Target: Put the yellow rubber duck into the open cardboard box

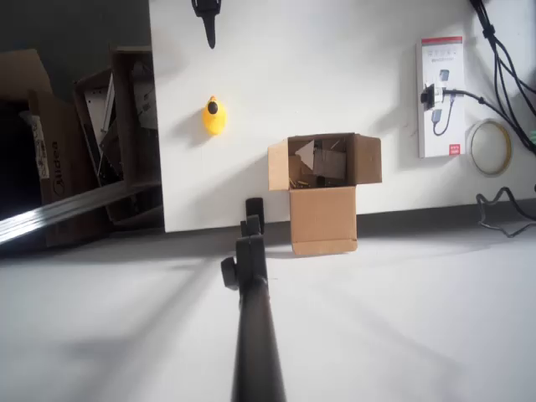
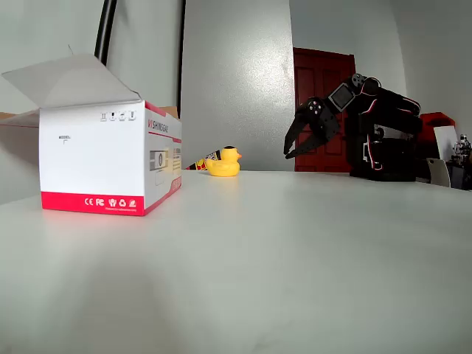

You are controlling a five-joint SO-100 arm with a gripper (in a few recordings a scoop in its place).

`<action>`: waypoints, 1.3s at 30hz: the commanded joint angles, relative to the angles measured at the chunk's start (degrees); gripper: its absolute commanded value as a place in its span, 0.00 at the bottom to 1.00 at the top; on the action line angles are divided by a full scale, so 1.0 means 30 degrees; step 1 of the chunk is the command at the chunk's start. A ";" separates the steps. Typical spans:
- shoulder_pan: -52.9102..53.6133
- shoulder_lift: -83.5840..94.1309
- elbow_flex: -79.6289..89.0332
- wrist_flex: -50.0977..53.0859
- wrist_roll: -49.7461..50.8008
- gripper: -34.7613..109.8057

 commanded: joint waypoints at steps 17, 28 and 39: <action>-0.0322 0.0117 0.0264 -0.0205 -0.0029 0.24; -0.0586 0.0117 0.0264 -0.0205 -0.0088 0.24; -0.0439 0.0117 0.0293 -0.0264 0.0088 0.24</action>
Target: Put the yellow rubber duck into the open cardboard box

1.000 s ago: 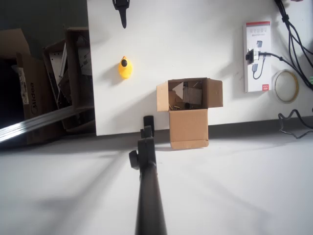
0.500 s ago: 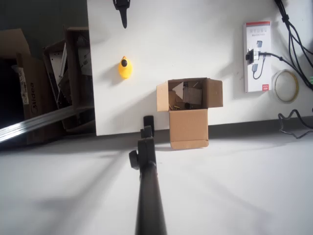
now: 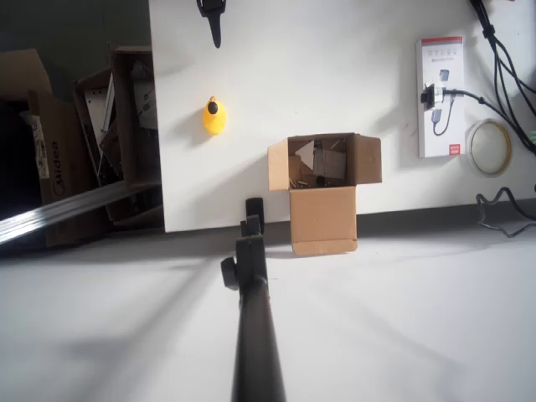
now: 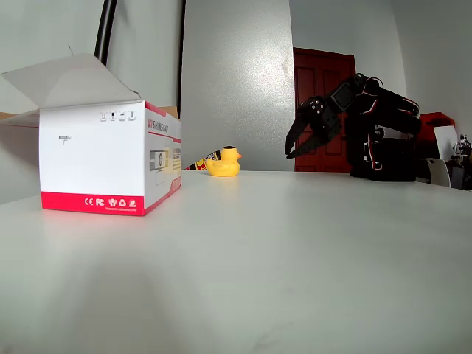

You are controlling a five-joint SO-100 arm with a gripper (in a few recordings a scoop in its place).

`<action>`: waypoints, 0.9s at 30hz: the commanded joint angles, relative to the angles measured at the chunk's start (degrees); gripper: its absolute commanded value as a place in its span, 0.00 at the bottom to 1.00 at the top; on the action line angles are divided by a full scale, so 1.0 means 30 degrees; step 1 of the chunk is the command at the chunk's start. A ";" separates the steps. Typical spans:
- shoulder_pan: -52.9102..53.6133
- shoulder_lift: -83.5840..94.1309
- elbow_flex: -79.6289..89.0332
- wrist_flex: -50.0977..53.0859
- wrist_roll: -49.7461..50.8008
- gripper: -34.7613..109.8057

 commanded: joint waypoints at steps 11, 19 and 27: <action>0.0234 0.0117 0.0293 -0.0234 0.0059 0.24; 0.1934 0.0117 -0.1406 0.0293 -0.0146 0.24; 0.1934 0.0029 -0.5479 0.1348 -0.0410 0.25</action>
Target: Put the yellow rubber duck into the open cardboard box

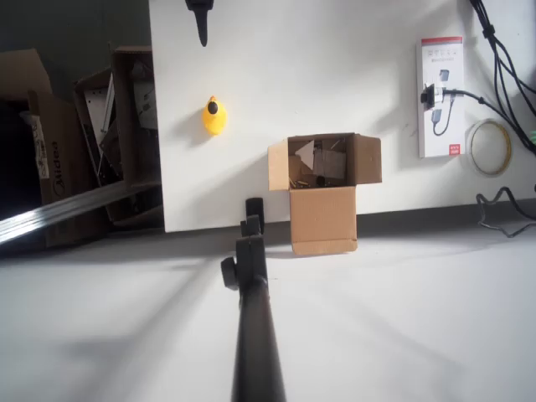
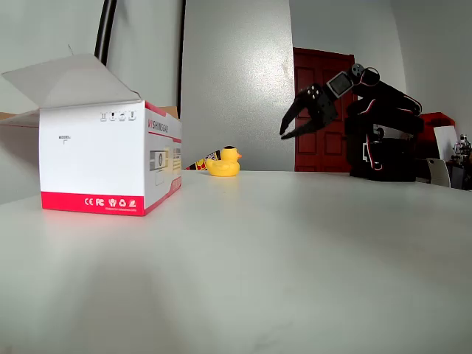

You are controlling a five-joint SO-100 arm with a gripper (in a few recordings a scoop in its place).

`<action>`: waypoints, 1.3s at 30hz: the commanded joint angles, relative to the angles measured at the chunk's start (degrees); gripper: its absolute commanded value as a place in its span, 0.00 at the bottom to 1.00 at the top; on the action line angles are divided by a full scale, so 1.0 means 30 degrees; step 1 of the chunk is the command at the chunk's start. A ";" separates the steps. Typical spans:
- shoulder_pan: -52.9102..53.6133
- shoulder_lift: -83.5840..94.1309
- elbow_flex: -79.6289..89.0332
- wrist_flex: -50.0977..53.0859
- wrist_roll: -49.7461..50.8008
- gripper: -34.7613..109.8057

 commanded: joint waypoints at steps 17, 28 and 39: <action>0.0820 -1.0254 -1.0049 0.0615 -0.0850 0.29; 0.0410 -1.4268 -1.1191 0.0146 -0.3135 0.39; -0.0557 -2.0977 -1.2920 -0.1318 -0.2285 0.41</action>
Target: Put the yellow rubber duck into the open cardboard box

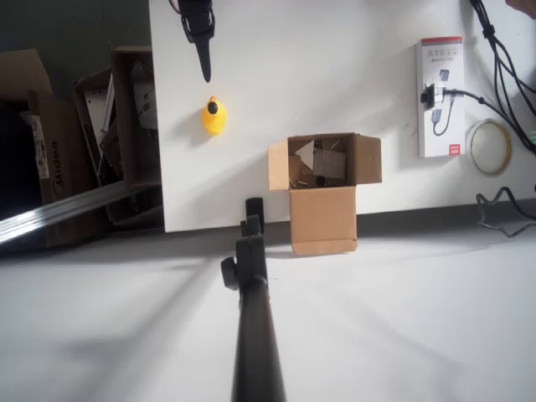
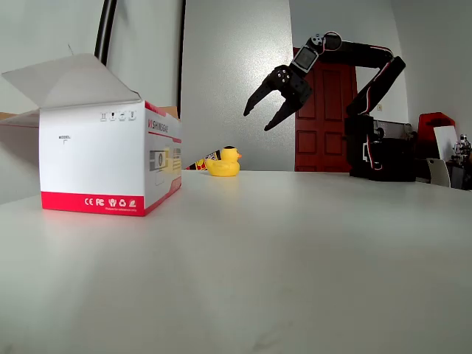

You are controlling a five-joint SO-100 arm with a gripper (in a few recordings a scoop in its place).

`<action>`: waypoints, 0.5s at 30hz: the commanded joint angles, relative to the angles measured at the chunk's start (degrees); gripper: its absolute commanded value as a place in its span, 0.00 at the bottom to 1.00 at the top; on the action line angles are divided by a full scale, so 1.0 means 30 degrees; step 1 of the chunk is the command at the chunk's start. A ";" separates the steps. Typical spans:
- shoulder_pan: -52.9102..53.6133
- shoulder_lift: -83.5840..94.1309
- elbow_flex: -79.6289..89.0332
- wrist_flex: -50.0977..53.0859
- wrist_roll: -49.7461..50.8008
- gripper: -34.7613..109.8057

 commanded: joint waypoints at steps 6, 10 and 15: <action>-0.0557 -0.3721 -0.2314 -0.1055 0.0439 0.42; -0.0850 -0.4922 -0.2900 -0.1465 0.0645 0.42; -0.1143 -0.6328 -0.3516 -0.2139 0.0732 0.43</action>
